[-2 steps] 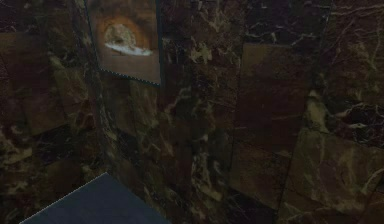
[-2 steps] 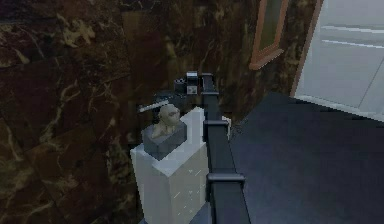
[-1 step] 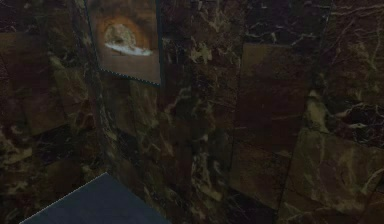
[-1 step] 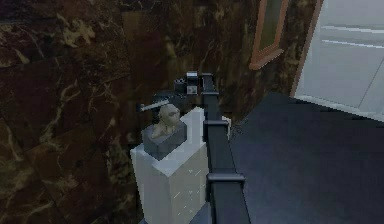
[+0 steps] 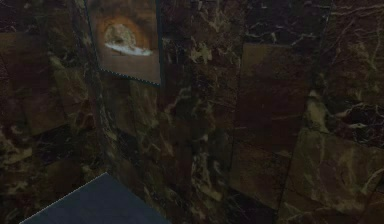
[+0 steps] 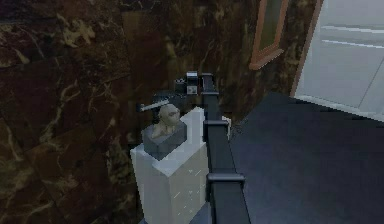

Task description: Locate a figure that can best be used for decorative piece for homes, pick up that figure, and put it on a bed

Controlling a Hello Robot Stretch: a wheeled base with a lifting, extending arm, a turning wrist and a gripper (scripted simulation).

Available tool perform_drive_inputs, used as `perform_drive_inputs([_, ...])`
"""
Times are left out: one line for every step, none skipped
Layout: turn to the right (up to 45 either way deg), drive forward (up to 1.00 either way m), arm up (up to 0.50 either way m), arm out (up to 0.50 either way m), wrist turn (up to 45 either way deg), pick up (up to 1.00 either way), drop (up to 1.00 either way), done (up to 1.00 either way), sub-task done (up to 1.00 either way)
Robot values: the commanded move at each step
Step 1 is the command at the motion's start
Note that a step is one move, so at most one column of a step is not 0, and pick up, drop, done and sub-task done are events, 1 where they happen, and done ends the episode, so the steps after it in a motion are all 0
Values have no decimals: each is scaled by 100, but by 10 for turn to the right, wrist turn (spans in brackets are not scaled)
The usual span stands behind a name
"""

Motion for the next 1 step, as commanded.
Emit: perform_drive_inputs([0, 0, 10, 0, 0, 0, 0, 0, 0])
